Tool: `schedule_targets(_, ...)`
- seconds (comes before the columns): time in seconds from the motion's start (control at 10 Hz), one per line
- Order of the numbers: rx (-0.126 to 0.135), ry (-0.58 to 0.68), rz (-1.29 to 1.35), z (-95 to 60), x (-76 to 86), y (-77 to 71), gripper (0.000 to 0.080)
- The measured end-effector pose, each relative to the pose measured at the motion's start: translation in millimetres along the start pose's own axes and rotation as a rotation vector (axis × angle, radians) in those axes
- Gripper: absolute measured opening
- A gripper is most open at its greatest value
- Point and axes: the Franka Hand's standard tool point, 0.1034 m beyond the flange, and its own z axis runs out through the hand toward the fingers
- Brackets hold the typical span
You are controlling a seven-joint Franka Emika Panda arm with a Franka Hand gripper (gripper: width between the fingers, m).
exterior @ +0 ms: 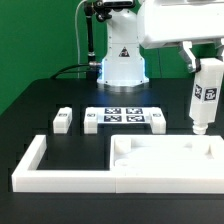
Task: Assemble desk
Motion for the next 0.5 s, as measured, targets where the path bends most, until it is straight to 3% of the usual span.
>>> schedule_targets(0.2,0.001,-0.002,0.0,3.1,-1.7,-1.4,0.0291)
schedule_targets(0.5,0.0,0.045,-0.005,30.4,-5.6,-13.5,0.0291)
